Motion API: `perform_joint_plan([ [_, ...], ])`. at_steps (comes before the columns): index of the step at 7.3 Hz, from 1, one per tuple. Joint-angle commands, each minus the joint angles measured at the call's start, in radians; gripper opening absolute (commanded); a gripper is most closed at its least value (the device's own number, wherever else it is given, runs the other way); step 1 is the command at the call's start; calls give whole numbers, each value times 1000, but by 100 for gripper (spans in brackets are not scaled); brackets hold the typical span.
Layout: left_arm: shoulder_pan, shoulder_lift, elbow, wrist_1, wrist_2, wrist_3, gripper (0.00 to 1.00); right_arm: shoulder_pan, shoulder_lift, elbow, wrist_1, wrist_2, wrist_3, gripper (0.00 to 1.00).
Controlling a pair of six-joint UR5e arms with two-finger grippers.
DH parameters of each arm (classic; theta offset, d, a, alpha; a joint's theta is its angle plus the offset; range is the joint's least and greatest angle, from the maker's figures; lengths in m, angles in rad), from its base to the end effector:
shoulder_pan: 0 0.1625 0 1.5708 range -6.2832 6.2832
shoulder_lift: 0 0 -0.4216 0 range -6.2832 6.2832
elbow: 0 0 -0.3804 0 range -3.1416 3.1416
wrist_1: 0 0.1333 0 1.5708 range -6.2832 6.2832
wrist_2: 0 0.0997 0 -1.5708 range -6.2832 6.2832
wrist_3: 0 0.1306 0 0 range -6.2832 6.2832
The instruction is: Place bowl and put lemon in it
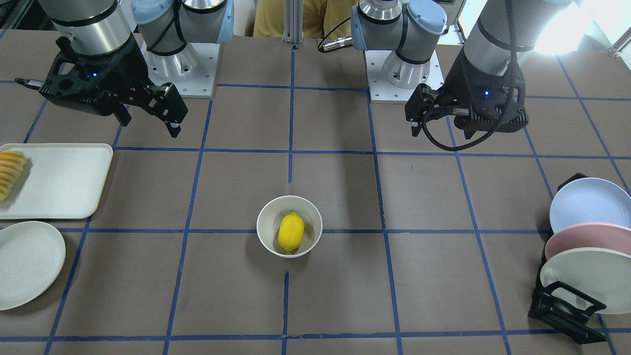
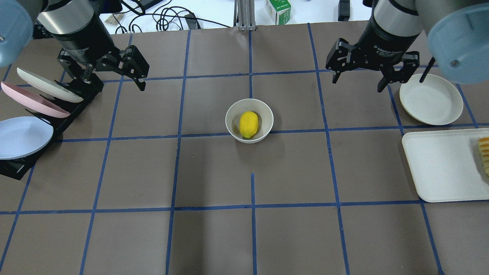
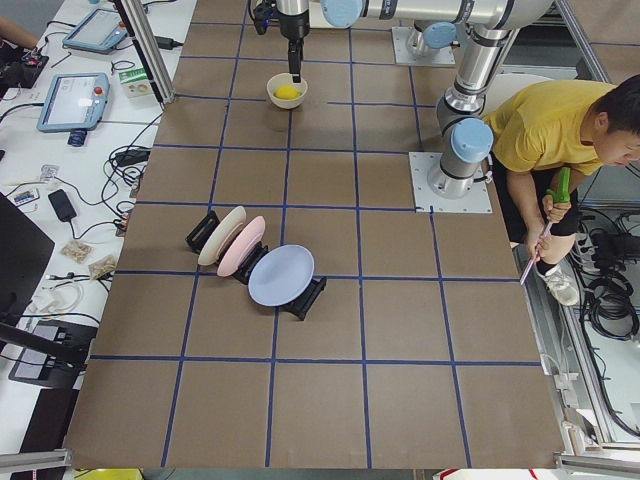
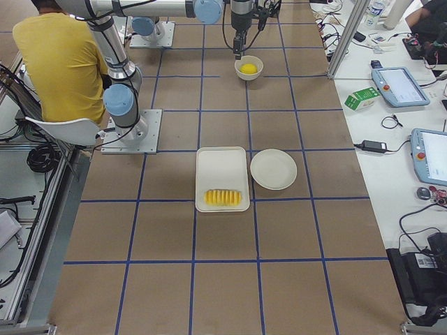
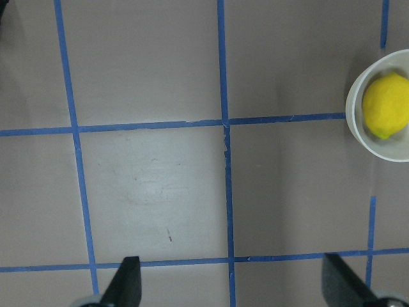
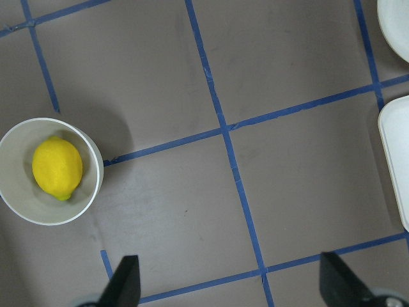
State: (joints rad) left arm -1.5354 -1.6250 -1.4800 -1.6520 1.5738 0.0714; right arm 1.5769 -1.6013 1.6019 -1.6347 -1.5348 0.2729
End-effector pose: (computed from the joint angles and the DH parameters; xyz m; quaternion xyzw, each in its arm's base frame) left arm -0.1152 -0.5012 0.4625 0.0180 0.9996 0.0224 0.0003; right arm 0.1409 -0.4744 0.4597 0.1324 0.9905 -0.0288 0.0222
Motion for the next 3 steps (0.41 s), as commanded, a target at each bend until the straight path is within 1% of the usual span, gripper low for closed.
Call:
perform_joint_plan([
  [1,0,-10,0,-2,2,-4,100,-3,-14,4,37,-2,-6,100],
  [3,-6,-4,0,-2,2,1,100,-2,-14,3,56,-4,-31,100],
])
